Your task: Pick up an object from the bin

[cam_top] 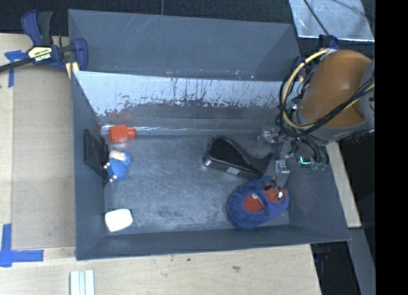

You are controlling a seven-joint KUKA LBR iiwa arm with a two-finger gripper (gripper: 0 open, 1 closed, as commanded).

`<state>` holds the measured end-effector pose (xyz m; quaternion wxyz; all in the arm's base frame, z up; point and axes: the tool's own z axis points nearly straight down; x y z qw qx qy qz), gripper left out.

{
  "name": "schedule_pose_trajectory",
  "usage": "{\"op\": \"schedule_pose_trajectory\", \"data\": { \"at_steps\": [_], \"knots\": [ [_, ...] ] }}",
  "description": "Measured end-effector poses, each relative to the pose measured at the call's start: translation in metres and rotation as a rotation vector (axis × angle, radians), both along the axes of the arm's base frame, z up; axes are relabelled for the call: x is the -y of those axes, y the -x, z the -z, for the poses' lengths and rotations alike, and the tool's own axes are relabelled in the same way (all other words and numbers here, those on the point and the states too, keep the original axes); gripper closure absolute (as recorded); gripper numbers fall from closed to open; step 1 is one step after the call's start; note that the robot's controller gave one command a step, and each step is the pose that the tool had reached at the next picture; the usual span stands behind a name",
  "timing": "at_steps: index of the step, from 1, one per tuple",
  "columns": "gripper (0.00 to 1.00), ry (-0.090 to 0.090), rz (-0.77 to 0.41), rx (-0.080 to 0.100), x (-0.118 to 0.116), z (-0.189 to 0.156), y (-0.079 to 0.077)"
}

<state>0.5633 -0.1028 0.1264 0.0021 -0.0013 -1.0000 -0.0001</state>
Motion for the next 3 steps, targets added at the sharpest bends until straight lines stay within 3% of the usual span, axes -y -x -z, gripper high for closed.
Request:
{"op": "schedule_pose_trajectory", "data": {
  "at_steps": [1, 2, 3],
  "knots": [
    [0.00, 0.003, 0.141, 0.012, -0.042, 0.032, 0.024],
    [0.00, 0.000, 0.173, 0.006, -0.044, 0.056, -0.024],
    [1.00, 0.001, 0.172, 0.008, -0.043, 0.053, -0.024]
  ]
}}
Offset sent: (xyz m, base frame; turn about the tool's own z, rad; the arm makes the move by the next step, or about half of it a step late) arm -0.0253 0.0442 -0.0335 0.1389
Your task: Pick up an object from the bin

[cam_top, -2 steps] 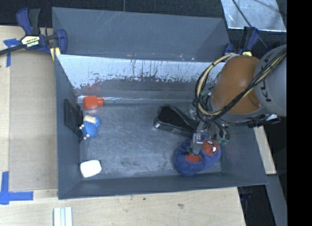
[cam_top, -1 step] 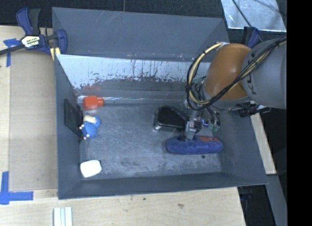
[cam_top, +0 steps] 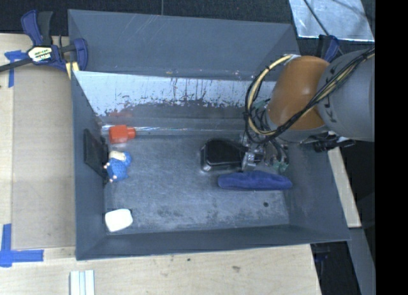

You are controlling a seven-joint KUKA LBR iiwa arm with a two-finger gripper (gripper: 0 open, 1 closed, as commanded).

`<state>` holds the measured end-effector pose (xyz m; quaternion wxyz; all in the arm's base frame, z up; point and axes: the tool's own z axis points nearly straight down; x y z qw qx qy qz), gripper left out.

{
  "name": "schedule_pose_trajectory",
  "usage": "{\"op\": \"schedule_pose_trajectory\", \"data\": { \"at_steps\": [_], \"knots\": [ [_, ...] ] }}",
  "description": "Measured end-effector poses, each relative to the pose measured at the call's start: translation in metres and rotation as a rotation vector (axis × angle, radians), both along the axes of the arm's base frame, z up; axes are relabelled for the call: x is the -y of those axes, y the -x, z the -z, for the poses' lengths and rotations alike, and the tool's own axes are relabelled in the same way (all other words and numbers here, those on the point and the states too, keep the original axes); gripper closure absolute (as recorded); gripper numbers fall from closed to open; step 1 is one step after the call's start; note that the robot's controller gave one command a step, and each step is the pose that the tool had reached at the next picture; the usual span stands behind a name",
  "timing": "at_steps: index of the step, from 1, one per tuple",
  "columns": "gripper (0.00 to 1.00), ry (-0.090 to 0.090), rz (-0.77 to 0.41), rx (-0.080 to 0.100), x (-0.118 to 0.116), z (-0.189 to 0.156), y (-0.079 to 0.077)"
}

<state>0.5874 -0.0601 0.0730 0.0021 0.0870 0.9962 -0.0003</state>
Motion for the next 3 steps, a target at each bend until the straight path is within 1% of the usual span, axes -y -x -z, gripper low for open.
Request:
{"op": "schedule_pose_trajectory", "data": {
  "at_steps": [1, 2, 3],
  "knots": [
    [1.00, 0.005, 0.001, 0.012, -0.009, -0.001, 0.011],
    [1.00, 0.003, -0.006, 0.001, 0.057, -0.163, 0.026],
    [1.00, 0.002, -0.181, -0.003, 0.058, -0.207, -0.002]
  ]
}}
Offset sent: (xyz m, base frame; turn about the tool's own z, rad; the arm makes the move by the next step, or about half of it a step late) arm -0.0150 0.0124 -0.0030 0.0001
